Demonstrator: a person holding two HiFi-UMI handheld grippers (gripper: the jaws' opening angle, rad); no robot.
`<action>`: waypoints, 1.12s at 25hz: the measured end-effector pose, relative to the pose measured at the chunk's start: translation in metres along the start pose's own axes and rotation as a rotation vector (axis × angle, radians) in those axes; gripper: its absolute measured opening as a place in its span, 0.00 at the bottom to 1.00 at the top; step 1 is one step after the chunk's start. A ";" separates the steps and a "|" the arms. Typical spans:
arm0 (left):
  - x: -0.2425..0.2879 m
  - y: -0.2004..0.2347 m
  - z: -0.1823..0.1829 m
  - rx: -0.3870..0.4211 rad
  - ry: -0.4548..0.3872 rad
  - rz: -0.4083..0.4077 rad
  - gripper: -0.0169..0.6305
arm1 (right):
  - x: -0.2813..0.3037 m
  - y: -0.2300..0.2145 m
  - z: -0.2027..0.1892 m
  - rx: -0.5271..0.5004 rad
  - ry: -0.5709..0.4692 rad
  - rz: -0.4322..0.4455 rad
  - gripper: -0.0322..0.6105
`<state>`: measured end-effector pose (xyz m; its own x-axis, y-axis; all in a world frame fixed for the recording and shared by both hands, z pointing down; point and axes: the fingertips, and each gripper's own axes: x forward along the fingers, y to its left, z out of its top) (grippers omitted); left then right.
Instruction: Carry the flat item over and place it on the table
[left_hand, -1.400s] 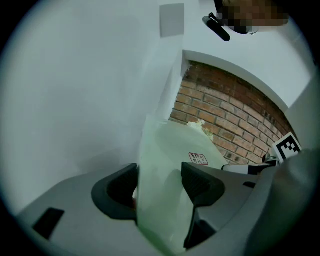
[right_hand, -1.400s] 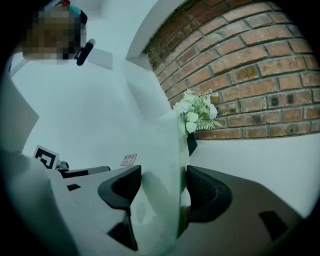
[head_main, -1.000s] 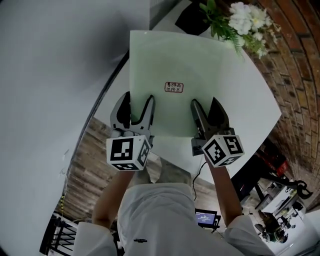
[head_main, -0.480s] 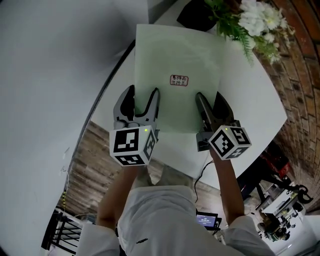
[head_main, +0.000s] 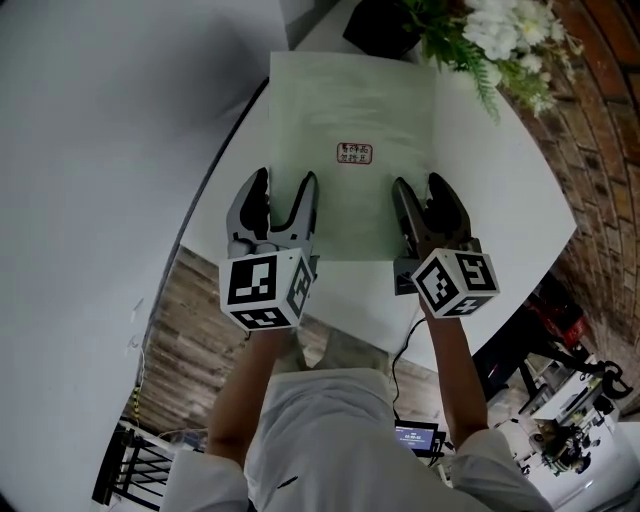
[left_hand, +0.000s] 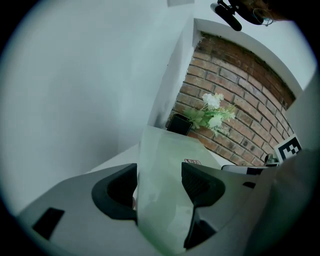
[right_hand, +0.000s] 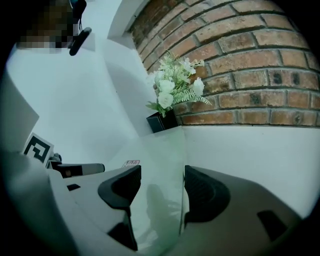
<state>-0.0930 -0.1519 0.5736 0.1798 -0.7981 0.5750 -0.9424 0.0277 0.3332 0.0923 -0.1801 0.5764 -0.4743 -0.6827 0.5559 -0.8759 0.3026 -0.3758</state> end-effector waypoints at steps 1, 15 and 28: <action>-0.001 0.000 0.001 0.002 0.000 -0.003 0.47 | -0.001 0.001 0.002 0.004 -0.008 0.000 0.48; -0.037 -0.016 0.025 0.024 -0.051 -0.058 0.47 | -0.034 0.021 0.020 0.004 -0.088 -0.012 0.48; -0.092 -0.040 0.056 0.080 -0.065 -0.142 0.47 | -0.084 0.064 0.042 -0.009 -0.119 0.019 0.48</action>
<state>-0.0881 -0.1133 0.4653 0.2967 -0.8281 0.4756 -0.9288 -0.1345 0.3454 0.0797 -0.1310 0.4744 -0.4773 -0.7510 0.4563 -0.8679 0.3214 -0.3788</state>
